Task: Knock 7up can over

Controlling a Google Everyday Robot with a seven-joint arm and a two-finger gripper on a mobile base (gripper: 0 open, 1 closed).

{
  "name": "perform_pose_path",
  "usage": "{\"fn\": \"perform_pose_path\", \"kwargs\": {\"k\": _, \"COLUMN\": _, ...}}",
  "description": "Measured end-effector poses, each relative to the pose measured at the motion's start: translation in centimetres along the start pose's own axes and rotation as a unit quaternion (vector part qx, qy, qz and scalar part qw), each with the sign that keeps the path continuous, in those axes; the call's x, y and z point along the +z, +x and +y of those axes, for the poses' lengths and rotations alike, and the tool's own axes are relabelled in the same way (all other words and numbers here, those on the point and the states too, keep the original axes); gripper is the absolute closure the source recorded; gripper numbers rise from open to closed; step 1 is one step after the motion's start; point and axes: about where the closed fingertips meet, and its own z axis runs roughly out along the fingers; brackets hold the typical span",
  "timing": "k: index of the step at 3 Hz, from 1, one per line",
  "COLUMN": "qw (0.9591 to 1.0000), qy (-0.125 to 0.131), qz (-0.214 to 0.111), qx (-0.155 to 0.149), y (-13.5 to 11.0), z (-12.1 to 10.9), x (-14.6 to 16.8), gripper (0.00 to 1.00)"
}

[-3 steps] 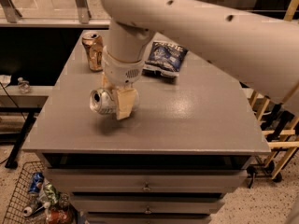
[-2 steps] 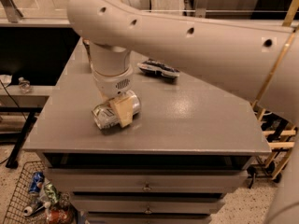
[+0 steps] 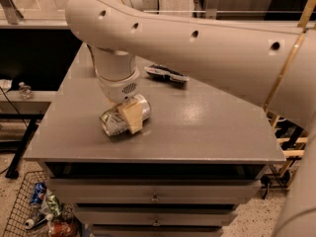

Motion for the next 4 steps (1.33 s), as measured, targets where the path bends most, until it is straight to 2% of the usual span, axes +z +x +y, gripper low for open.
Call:
{"fn": "perform_pose_path", "kwargs": {"k": 1, "qw": 1.0000, "qy": 0.002, "qz": 0.000, "qx": 0.000, "y": 0.01, "z": 0.00, "x": -0.03, "gripper": 0.37}}
{"fn": "perform_pose_path", "kwargs": {"k": 2, "qw": 1.0000, "qy": 0.003, "qz": 0.000, "qx": 0.000, "y": 0.01, "z": 0.01, "x": -0.07, "gripper": 0.12}}
{"fn": "perform_pose_path", "kwargs": {"k": 3, "qw": 1.0000, "qy": 0.004, "qz": 0.000, "qx": 0.000, "y": 0.01, "z": 0.01, "x": -0.09, "gripper": 0.00}}
{"fn": "perform_pose_path", "kwargs": {"k": 4, "qw": 1.0000, "qy": 0.004, "qz": 0.000, "qx": 0.000, "y": 0.01, "z": 0.01, "x": -0.10, "gripper": 0.00}}
